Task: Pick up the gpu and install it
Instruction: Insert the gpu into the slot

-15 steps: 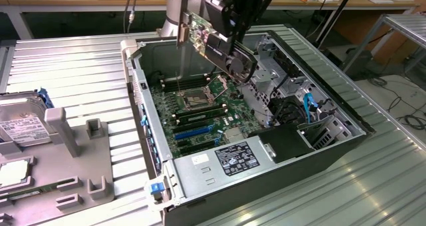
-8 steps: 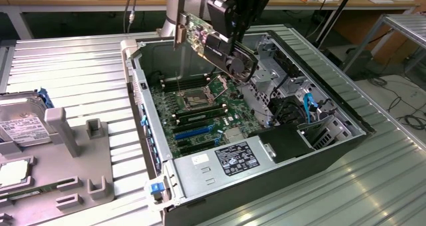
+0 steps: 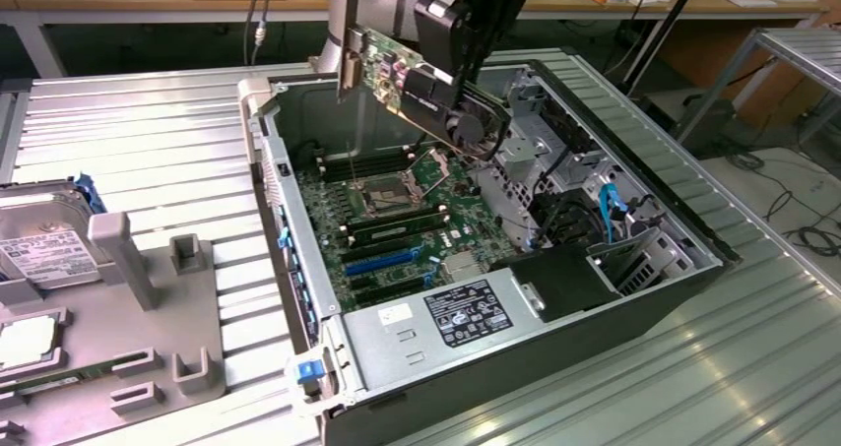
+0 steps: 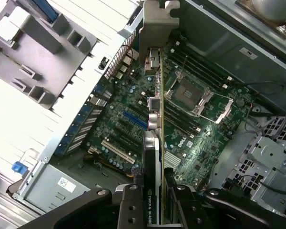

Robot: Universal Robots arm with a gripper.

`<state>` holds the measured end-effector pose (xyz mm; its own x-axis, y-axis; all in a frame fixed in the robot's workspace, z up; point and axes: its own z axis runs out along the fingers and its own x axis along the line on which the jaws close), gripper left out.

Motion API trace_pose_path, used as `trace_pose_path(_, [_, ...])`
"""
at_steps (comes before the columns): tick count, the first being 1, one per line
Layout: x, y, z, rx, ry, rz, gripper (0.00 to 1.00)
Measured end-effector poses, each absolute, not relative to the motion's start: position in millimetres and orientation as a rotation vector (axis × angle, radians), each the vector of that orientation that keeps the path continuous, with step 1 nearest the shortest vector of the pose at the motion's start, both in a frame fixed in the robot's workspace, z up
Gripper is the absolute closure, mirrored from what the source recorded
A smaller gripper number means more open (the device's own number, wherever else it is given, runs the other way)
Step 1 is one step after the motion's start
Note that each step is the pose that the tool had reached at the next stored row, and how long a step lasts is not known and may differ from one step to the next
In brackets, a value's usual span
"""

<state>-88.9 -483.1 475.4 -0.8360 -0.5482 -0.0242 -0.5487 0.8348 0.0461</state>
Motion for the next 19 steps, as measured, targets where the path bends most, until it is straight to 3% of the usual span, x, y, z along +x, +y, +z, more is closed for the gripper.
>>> trace_pose_path(19, [-88.9, -483.1, 475.4, -1.233, 2.884, 0.081, 0.73])
